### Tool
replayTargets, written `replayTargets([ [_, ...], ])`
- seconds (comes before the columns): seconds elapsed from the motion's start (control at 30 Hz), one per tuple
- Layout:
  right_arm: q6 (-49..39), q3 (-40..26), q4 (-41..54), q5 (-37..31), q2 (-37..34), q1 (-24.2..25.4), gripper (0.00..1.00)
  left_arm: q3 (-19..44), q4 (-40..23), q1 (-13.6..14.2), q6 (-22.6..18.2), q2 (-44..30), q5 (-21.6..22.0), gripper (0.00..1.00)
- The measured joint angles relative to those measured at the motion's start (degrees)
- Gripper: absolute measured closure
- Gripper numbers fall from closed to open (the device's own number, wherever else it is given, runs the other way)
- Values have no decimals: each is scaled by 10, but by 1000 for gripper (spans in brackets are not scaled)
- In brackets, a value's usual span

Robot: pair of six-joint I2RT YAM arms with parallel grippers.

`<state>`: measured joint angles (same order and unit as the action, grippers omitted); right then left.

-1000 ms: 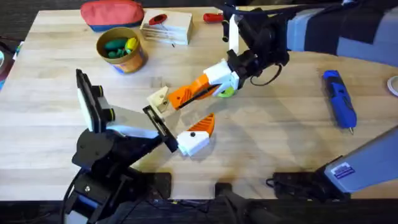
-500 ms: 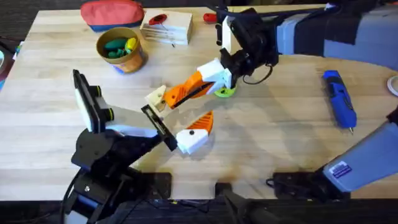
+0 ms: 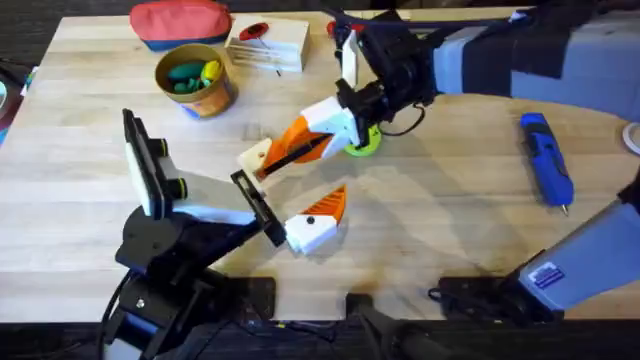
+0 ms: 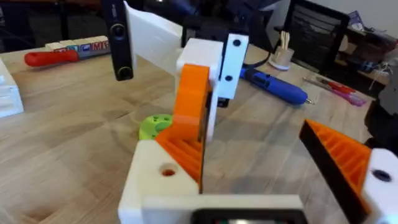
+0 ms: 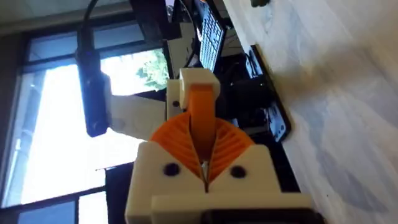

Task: Pick up the gripper from the table and insert it into the empty holder that is missing its gripper. Then pick up a screw, insert it into the mounting hole, and use the screwdriver to tighten it. Finally, clean up the table by picking up the vegetable and placing it into the bucket.

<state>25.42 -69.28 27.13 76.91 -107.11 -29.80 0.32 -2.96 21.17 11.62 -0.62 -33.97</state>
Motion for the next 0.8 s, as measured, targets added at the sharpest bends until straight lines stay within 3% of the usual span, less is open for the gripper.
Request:
replayTargets([
  [0.37,51,-2,-105,-51,0,-27,997,0,-1,-8,1,0,28,13],
  [0.8,61,-3,-111,-65,0,-30,997,0,-1,-8,7,0,27,14],
])
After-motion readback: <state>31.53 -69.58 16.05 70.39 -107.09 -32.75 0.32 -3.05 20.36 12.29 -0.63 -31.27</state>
